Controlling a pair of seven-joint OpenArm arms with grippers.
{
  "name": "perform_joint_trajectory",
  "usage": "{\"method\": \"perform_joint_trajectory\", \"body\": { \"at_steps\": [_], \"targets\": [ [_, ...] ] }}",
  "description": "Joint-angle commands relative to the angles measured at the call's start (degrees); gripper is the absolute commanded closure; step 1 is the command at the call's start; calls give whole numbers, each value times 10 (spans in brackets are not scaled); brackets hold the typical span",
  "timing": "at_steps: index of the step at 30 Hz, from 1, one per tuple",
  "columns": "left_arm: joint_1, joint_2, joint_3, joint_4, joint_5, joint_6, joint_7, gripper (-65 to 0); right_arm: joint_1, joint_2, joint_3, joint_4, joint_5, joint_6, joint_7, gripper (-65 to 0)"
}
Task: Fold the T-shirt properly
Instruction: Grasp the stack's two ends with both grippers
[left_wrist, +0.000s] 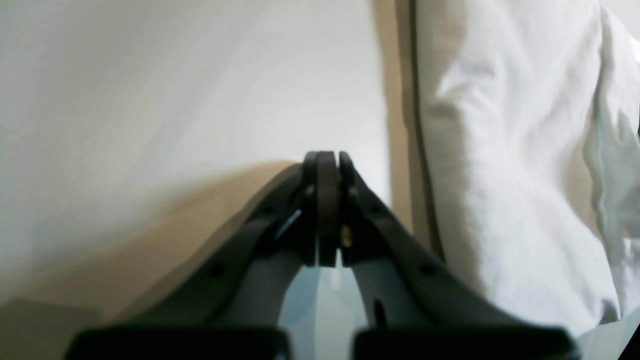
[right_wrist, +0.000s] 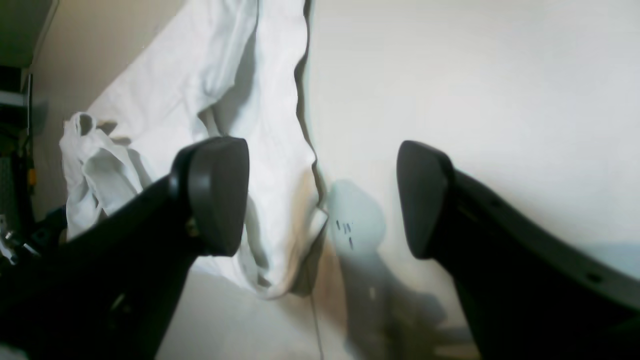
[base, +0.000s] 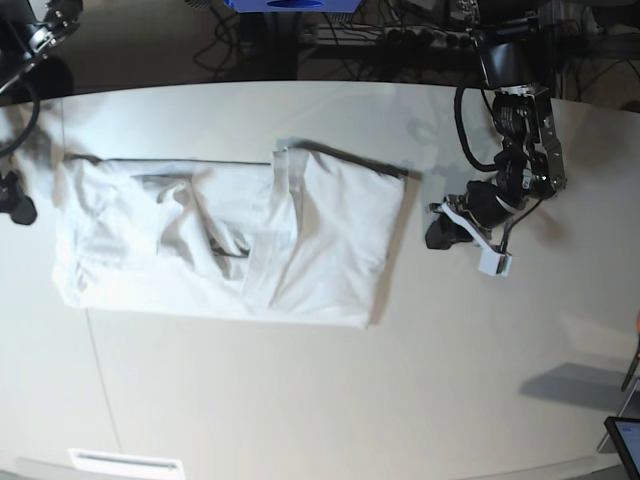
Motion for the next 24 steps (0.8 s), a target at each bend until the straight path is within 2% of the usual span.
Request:
{"method": "perform_joint_trajectory", "body": {
  "at_steps": [1,4,8,18,24],
  "targets": [
    [-11,-7,0,8,-2,-3,1,0,8,18,-15,5,14,4,6,-441],
    [-12,-10,29,9,-5,-3,1,0,7,21,-69,4,14,4,12,-441],
    [-12,-10,66,13,-7,-3,1,0,7,18,-98,-3,14,4,36,-441],
    [27,-15,65,17,-6,-3,1,0,26,45,-186,-91,14,4,87,-441],
    [45,-11,72,47,-7,-3,1,0,27,32,-194,-89,15,4,83,-441]
  ]
}}
